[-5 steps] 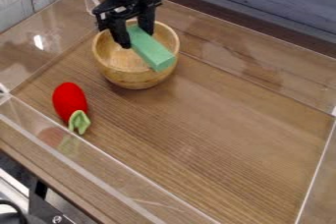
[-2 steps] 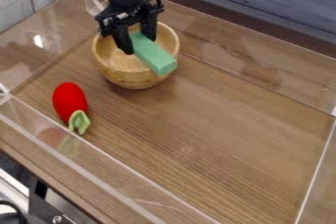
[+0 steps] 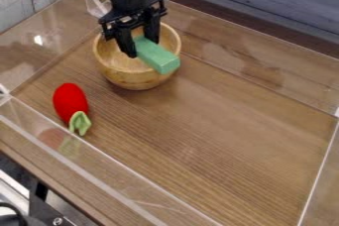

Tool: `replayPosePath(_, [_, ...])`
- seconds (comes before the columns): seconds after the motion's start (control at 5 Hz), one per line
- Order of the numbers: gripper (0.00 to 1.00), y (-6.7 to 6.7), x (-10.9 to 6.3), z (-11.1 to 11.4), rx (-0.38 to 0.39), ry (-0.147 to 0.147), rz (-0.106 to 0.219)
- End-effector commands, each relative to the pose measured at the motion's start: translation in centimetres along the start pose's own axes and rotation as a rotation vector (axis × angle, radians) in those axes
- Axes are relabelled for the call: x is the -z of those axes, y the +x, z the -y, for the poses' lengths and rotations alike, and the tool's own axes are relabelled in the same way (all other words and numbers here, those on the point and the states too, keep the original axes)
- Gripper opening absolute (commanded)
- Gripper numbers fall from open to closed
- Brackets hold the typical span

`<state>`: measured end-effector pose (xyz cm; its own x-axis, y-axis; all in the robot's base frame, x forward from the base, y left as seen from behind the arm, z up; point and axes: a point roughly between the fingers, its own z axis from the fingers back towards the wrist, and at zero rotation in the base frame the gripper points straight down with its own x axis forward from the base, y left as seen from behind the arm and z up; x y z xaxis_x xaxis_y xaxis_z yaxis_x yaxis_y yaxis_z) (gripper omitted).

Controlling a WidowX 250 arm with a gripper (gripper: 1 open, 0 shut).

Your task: Put the green block in the brown bowl

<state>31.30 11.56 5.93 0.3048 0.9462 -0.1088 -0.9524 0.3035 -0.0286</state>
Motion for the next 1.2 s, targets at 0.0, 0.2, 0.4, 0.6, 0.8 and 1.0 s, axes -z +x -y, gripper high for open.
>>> replayPosePath(0.0, [0.00, 0.54, -1.30, 0.97, 0.011, -0.042, 0.027])
replayPosePath(0.2, [0.00, 0.39, -1.27, 1.16, 0.019, -0.045, 0.015])
replayPosePath(0.4, [0.00, 0.27, -1.18, 1.33, 0.026, -0.046, 0.004])
replayPosePath(0.6, [0.00, 0.39, -0.96, 1.29, 0.031, -0.035, 0.003])
replayPosePath(0.8, [0.00, 0.46, -0.79, 1.25, 0.036, -0.025, 0.002])
replayPosePath(1.0, [0.00, 0.43, -0.73, 1.19, 0.042, -0.013, 0.000])
